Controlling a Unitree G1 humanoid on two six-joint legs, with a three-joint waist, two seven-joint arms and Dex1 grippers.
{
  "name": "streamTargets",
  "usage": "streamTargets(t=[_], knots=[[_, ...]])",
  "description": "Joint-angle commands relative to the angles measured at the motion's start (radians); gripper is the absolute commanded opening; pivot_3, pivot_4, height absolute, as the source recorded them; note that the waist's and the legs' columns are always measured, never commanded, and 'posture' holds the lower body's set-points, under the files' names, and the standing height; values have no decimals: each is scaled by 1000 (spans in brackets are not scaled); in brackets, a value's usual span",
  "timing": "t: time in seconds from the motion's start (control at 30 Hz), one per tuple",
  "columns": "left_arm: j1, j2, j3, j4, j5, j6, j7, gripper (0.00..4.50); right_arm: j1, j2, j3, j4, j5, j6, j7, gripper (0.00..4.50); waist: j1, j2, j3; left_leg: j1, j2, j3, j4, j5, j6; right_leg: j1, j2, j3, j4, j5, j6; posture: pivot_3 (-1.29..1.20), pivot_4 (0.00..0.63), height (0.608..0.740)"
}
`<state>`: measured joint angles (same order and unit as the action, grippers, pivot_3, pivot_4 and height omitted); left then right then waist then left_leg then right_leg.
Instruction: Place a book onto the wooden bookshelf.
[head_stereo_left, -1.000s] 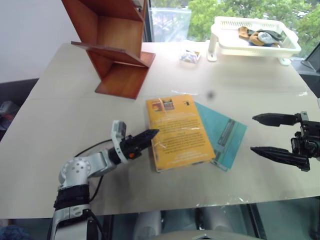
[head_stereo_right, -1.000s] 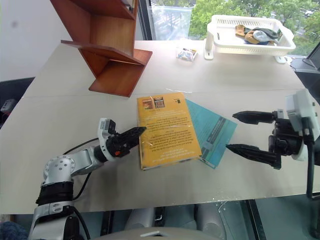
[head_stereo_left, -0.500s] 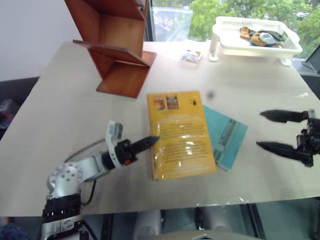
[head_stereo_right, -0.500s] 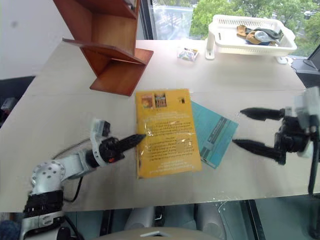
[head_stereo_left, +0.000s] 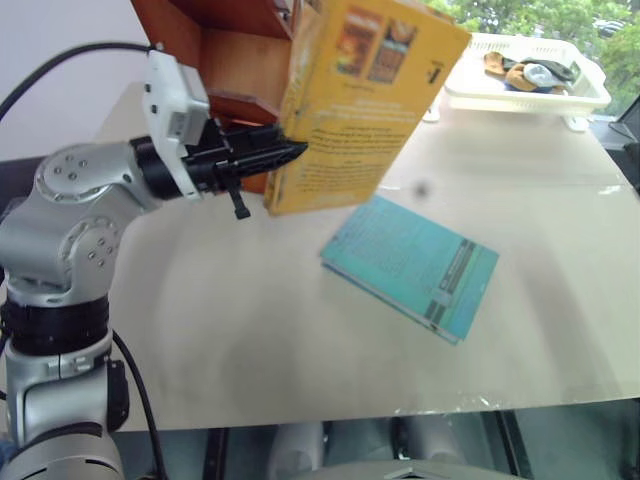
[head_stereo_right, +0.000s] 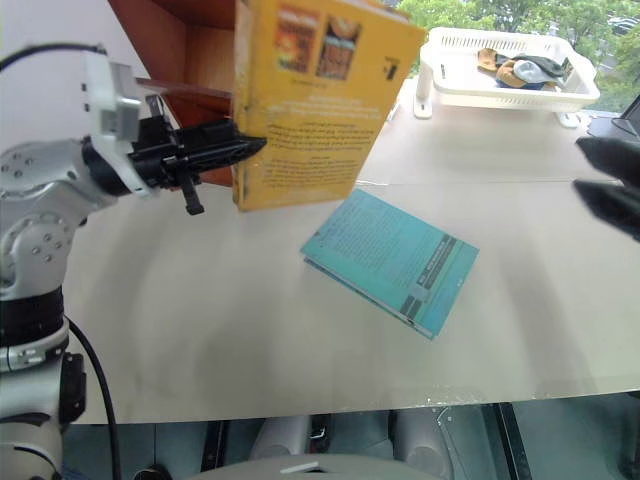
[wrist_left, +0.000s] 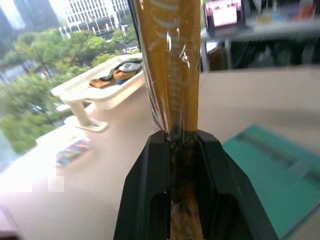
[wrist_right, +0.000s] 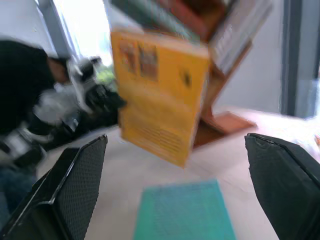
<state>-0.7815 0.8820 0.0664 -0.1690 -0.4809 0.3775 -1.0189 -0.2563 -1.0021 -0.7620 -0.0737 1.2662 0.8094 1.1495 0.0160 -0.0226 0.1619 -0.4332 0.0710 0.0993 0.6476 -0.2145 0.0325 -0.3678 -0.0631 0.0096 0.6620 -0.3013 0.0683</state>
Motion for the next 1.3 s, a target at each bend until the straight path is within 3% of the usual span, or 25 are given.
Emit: streamTargets(t=[0.03,0.3,0.6,0.83,1.13,1.3], knots=[[-100,16,-21,75,151,-247,-25,179,-9,10,-50,4,39,6,-4,4500,2,0,0,0,0,0,0,0,0,0,0,0,0,0,0,0,150,740],[-290,53,-84,327,399,-644,-56,179,0,34,-88,18,47,-6,6,4500,-3,1,0,-3,1,4,0,1,-1,-5,1,4,1,0,0,0,150,740],[-441,162,-177,706,617,-931,-95,179,19,79,-87,-15,66,-15,9,4500,-3,1,0,-3,2,7,0,1,-1,-7,2,6,3,0,1,0,150,740],[-620,162,-260,1040,787,-1074,-22,179,24,101,-76,-41,60,-31,-5,4500,-1,1,1,-10,2,5,3,1,-1,-12,2,4,3,0,1,0,150,740],[-721,129,-309,1231,864,-1129,18,179,19,105,-59,-45,54,-46,-7,4500,-2,1,1,-16,2,3,5,1,-2,-16,1,1,3,0,1,0,150,740],[-725,138,-321,1251,909,-1139,52,2577,11,101,-50,-37,55,-43,-2,4500,-3,1,1,-16,2,3,5,1,-2,-16,1,1,3,0,1,0,150,740]])
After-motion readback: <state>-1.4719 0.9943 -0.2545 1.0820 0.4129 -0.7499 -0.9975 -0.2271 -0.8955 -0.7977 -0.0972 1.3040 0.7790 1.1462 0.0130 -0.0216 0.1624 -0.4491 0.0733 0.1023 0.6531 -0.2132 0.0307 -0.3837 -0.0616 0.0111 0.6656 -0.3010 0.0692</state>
